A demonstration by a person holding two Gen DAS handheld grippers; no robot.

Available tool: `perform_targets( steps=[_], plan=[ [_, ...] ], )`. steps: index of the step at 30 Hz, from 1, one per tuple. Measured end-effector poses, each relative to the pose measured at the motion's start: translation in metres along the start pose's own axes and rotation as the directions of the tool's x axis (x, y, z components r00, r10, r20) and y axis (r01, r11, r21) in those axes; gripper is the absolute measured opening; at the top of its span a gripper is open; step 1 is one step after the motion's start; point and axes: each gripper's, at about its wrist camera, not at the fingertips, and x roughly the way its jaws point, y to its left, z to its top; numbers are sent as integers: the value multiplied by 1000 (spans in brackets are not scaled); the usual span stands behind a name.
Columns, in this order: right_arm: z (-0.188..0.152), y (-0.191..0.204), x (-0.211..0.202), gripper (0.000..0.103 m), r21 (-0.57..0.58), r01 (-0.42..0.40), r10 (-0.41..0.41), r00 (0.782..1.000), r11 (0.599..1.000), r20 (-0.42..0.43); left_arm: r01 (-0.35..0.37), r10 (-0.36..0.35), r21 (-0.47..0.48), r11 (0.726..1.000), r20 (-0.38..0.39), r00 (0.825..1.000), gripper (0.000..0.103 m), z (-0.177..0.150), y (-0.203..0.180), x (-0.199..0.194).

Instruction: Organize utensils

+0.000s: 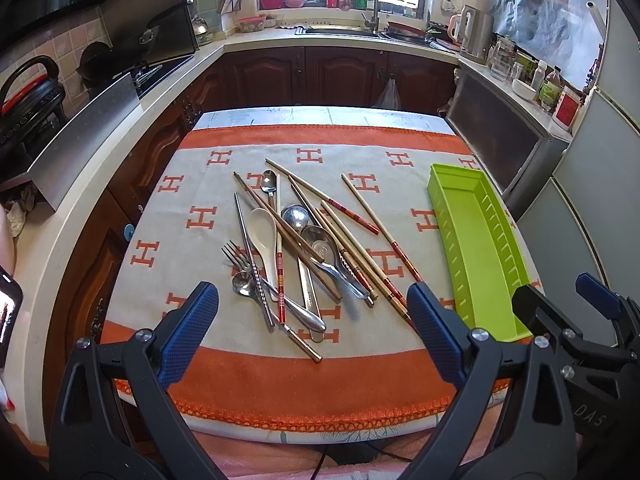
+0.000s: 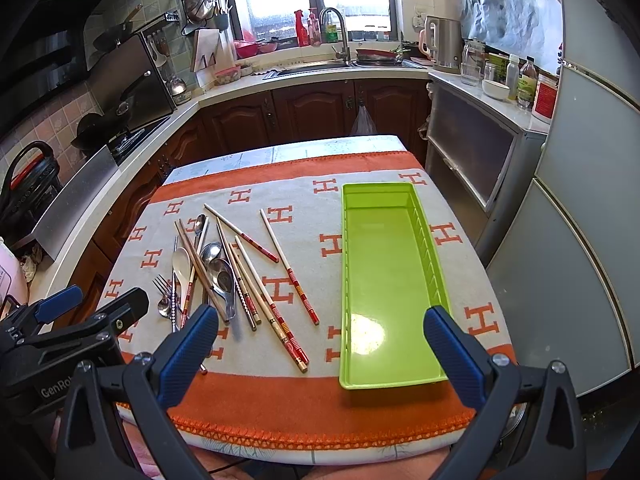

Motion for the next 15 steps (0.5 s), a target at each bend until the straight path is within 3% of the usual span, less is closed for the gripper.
perform_targets(
  steps=[15],
  plan=[
    [-4, 0, -10, 103, 0, 8, -8, 1000, 1000, 11, -3, 3, 7, 1000, 11, 1000, 94, -6, 6, -14]
  ],
)
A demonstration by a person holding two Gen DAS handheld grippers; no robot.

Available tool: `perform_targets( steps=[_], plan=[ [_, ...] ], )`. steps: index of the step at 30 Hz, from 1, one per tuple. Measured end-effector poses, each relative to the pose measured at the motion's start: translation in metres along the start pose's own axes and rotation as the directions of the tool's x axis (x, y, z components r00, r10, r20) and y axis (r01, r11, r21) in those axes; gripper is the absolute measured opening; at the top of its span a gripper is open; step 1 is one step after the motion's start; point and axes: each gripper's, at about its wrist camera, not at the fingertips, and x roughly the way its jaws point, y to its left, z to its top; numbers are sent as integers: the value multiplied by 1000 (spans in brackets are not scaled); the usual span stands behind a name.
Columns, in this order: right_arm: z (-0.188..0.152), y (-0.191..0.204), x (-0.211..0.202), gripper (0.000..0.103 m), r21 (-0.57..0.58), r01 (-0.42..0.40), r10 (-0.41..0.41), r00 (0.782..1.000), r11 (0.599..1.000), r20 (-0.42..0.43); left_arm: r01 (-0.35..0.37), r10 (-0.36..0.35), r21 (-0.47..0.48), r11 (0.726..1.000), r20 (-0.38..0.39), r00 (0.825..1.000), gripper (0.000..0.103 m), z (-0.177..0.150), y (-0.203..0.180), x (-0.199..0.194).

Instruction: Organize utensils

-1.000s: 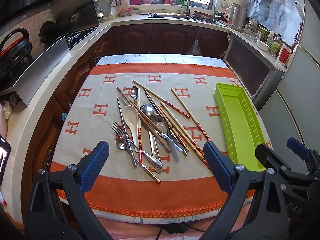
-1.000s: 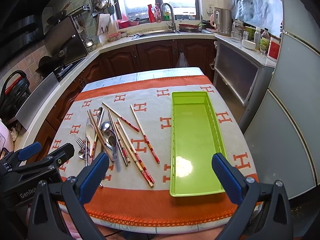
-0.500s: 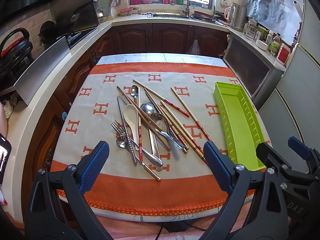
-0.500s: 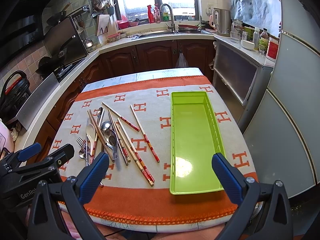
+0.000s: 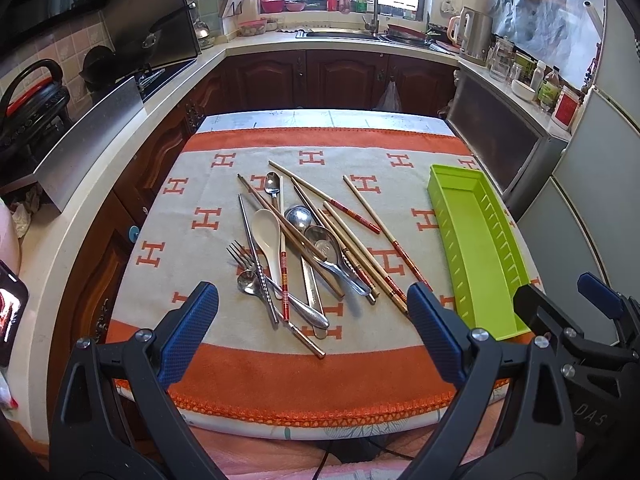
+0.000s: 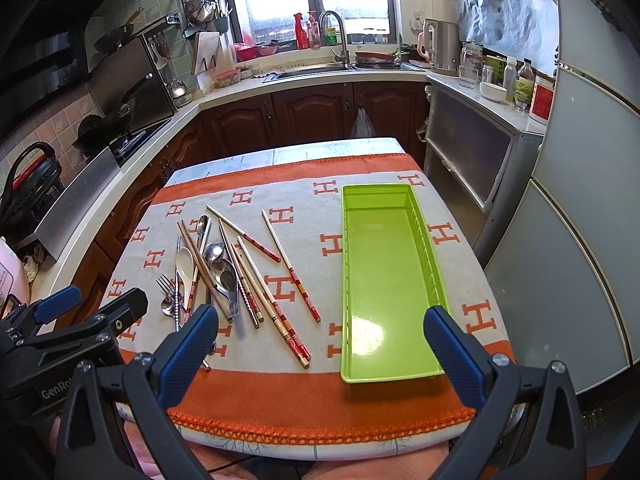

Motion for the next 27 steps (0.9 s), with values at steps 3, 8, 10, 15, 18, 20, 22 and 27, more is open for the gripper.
perform_targets(
  steps=[3, 8, 10, 15, 18, 20, 22, 27],
  plan=[
    [-1, 1, -4, 103, -2, 4, -4, 1000, 1000, 2, 1, -1, 0, 1000, 1, 1000, 94, -1, 1, -3],
    [-2, 5, -10, 103, -5, 10, -10, 1000, 1000, 9, 9, -9, -4, 1000, -1, 1000, 94, -2, 2, -6],
    [-2, 6, -13, 103, -6, 13, -13, 1000, 1000, 10, 16, -16, -8, 1000, -3, 1000, 94, -3, 4, -9],
    [-2, 11, -19, 103, -10, 15, -15, 1000, 1000, 15, 33, -33, -13, 999, -7, 999, 94, -5, 8, -14],
    [-2, 15, -21, 103, -23, 15, -14, 1000, 1000, 18, 36, -36, -17, 999, -3, 999, 94, -6, 10, -18],
    [-1, 18, -21, 103, -32, 6, -6, 1000, 999, 19, 32, -32, -16, 999, 6, 999, 94, -6, 11, -20],
    [0, 21, -19, 103, -46, 1, -1, 1000, 999, 14, 35, -34, -17, 999, 20, 999, 94, -4, 14, -24],
    [9, 25, -13, 103, -87, 2, 0, 1000, 996, 17, 49, -47, -19, 999, 65, 997, 94, 2, 26, -27]
  ],
)
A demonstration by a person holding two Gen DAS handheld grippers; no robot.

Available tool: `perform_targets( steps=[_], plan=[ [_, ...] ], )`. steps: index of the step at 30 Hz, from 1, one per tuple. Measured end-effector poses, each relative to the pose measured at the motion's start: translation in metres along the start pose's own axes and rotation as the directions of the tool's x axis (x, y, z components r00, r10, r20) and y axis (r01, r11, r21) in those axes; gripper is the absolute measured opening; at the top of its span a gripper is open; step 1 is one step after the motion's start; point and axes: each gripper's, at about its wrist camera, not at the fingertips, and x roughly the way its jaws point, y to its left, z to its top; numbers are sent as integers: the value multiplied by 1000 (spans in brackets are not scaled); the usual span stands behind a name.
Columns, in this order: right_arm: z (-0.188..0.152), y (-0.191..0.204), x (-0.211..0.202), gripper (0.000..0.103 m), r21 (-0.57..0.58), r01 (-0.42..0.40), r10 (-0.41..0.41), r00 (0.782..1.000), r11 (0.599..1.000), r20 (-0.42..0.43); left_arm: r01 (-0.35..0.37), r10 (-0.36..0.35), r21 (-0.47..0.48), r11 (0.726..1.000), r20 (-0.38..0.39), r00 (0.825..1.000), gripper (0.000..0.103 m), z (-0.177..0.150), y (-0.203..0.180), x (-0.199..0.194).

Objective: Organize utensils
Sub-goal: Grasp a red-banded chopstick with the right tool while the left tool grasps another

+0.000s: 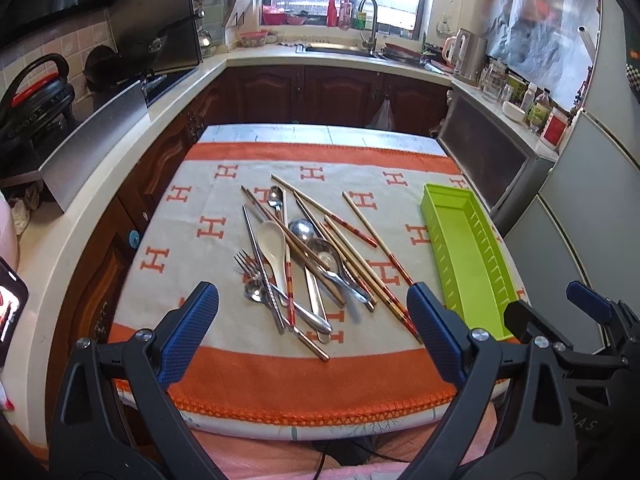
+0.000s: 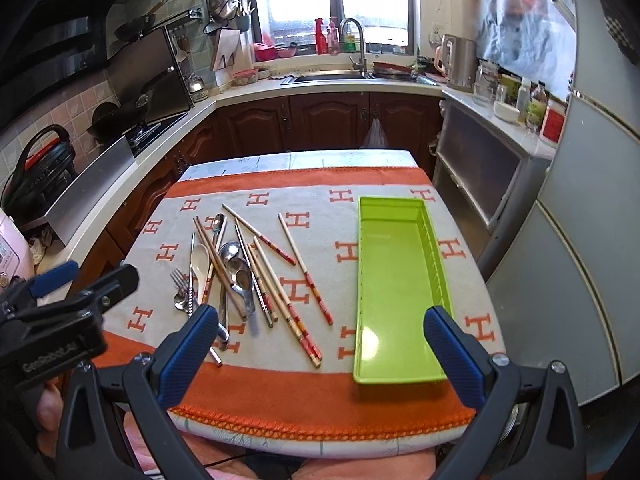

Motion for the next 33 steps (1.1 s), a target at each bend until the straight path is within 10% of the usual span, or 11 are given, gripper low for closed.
perform_targets(
  steps=[17, 33],
  plan=[
    [61, 3, 146, 63, -27, -174, 161, 953, 984, -256, 98, -97, 8, 995, -122, 988, 94, 71, 17, 79],
    [44, 24, 262, 38, -89, -243, 160, 831, 966, -533, 117, -138, -77, 990, -377, 916, 38, 84, 9, 250]
  ],
)
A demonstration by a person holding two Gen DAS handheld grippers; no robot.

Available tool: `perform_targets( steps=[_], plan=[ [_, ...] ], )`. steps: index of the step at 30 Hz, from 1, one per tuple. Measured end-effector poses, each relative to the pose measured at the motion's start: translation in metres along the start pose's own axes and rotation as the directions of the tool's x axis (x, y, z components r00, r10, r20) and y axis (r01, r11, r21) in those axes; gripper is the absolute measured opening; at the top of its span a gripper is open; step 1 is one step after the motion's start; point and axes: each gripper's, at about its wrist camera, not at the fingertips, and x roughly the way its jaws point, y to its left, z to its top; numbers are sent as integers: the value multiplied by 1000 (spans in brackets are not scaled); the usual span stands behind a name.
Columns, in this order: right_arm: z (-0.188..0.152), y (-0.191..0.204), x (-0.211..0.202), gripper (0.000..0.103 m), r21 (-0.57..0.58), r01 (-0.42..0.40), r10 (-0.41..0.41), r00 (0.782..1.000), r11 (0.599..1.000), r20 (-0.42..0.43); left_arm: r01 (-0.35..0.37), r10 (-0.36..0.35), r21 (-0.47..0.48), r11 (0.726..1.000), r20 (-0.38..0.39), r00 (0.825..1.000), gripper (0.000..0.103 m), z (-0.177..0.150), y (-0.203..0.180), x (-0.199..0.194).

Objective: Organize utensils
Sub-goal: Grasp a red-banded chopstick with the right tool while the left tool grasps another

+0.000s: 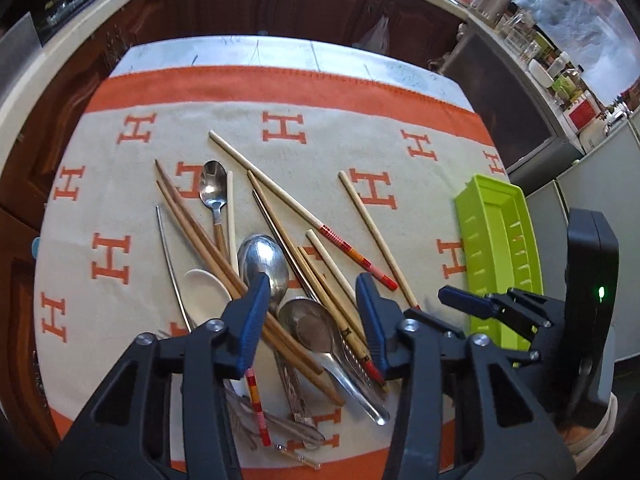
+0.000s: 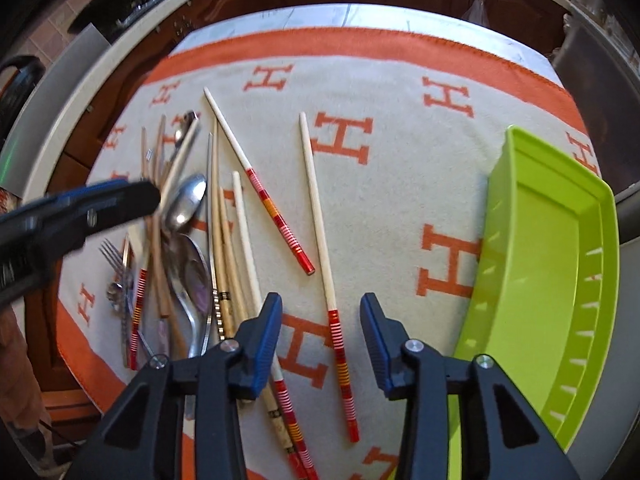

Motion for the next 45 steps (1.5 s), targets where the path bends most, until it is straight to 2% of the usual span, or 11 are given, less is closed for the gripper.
perform_targets(
  steps=[2, 6, 9, 12, 16, 20, 30, 37, 41, 43, 45],
  plan=[
    [2, -3, 7, 28, -5, 9, -9, 1000, 1000, -25, 5, -5, -5, 1000, -10, 1000, 34, 7, 2, 10],
    [2, -3, 13, 22, -24, 27, -27, 999, 999, -35, 16, -16, -32, 999, -29, 999, 33, 21, 5, 22],
    [0, -2, 13, 6, -35, 52, -53, 998, 998, -20, 34, -38, -80, 996, -56, 998, 33, 32, 12, 31],
    [-1, -5, 12, 5, -15, 34, -34, 999, 999, -5, 43, -52, -119, 992, -73, 996, 33, 42, 16, 39],
    [-3, -17, -4, 5, 47, -28, 25, 998, 998, 59, 38, -52, -152, 988, -90, 995, 32, 55, 19, 48],
    [-8, -34, -34, 5, 121, -128, 108, 981, 984, 159, 32, -55, -179, 983, -122, 991, 28, 64, 18, 63],
    [-31, -56, -76, 5, 166, -199, 151, 953, 966, 262, -24, -12, -198, 980, -176, 984, 21, 78, 4, 100],
    [-44, -61, -78, 5, 175, -224, 170, 945, 959, 278, -109, 63, -207, 972, -216, 974, 21, 82, -4, 120],
    [-51, -62, -74, 5, 186, -233, 176, 943, 954, 281, -171, 134, -167, 971, -211, 968, 21, 82, -19, 127],
    [-55, -65, -70, 5, 200, -248, 188, 942, 948, 279, -213, 182, -147, 966, -200, 963, 15, 82, -27, 130],
    [-59, -67, -66, 5, 211, -261, 198, 941, 942, 276, -239, 213, -140, 961, -179, 961, 14, 81, -35, 132]
  ],
)
